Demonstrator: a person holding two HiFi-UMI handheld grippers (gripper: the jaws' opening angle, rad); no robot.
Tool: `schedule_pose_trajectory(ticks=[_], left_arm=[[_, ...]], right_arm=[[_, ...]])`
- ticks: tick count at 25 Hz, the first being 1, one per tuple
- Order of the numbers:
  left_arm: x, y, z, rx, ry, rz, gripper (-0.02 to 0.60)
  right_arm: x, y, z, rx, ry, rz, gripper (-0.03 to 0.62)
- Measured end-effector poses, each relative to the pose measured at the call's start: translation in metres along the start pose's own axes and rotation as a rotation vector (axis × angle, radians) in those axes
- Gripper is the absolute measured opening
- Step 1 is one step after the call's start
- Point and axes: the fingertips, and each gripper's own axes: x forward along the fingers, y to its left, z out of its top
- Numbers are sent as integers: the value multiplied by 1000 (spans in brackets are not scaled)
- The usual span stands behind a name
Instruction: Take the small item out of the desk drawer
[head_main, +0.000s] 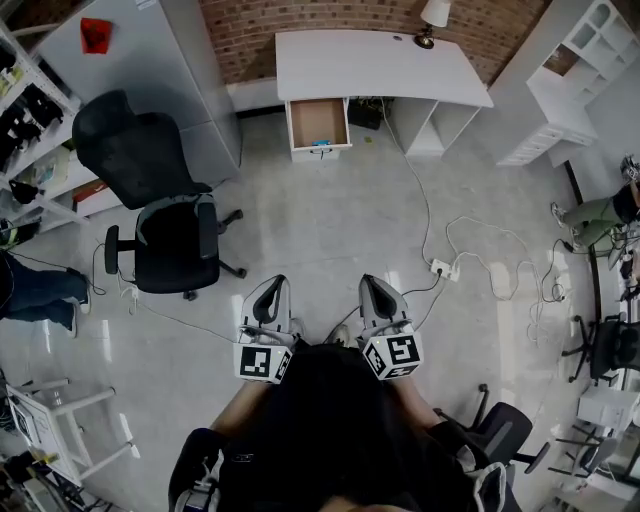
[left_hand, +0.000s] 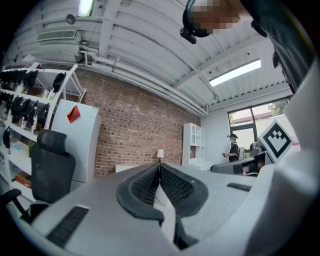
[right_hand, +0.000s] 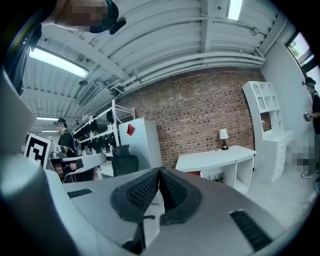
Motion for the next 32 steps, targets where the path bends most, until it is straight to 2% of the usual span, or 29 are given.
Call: schedule_pose_trajectory(ticks=[10, 18, 25, 32], left_arm=[[-1, 8, 1, -9, -4, -4, 9], [-6, 41, 3, -14, 0, -12, 9], [-13, 74, -11, -48, 5, -46, 9], [0, 95, -28, -63, 40, -51, 9]], right_arm=[[7, 7, 1, -12, 7, 6, 26], [28, 24, 3, 13, 4, -13, 26], [53, 53, -10, -4, 18, -39, 26], [87, 50, -25, 13, 59, -33, 26]])
